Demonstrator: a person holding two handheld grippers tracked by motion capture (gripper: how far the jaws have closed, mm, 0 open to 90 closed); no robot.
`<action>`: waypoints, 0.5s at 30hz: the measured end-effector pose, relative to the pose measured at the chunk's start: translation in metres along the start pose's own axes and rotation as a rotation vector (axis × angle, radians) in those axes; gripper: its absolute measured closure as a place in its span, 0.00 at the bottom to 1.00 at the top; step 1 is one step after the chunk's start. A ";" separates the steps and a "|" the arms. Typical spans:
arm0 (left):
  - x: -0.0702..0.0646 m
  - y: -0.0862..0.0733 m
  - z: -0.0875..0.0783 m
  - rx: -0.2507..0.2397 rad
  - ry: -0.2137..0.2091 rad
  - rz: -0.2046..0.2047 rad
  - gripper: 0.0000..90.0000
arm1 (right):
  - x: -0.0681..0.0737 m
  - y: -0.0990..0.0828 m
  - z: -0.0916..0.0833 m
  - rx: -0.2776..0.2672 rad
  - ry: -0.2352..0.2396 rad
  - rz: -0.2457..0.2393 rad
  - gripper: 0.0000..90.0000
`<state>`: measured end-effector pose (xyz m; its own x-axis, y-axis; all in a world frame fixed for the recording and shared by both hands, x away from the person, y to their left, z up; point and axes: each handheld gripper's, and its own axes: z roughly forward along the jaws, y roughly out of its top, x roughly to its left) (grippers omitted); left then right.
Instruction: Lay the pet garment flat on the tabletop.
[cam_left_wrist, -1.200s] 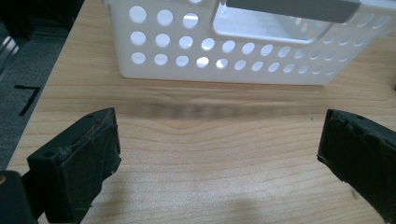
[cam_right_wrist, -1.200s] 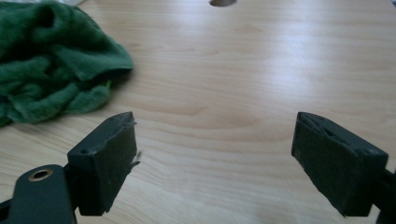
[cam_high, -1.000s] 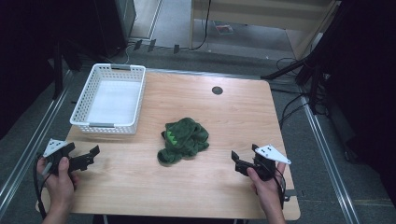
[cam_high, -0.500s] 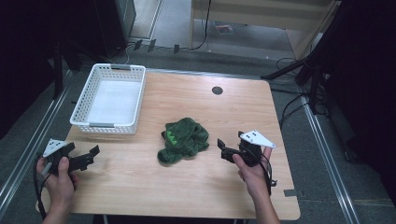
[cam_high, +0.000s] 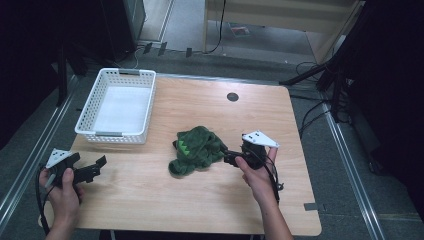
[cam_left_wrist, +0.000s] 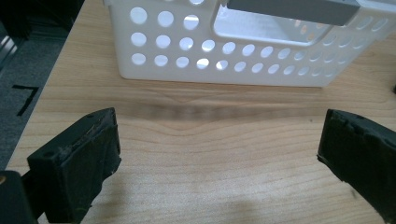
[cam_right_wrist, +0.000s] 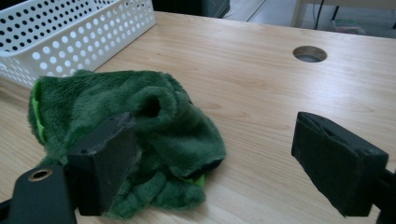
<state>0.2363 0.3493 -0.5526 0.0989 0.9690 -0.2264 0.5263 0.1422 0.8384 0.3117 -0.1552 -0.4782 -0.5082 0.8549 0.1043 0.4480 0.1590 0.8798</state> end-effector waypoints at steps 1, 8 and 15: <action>0.000 0.000 0.000 -0.001 0.001 0.000 0.00 | 0.002 0.000 0.002 0.001 0.004 -0.001 0.16; 0.000 0.000 0.000 -0.002 0.001 -0.002 0.00 | 0.019 0.005 0.018 0.012 0.041 -0.023 0.16; -0.008 0.000 -0.001 -0.008 0.056 0.069 0.00 | 0.034 0.005 0.032 0.014 0.069 -0.032 0.15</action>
<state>0.2345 0.3422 -0.5505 0.0872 0.9863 -0.1397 0.5130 0.0758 0.8550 0.3201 -0.1092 -0.4853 -0.5719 0.8131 0.1088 0.4406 0.1926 0.8768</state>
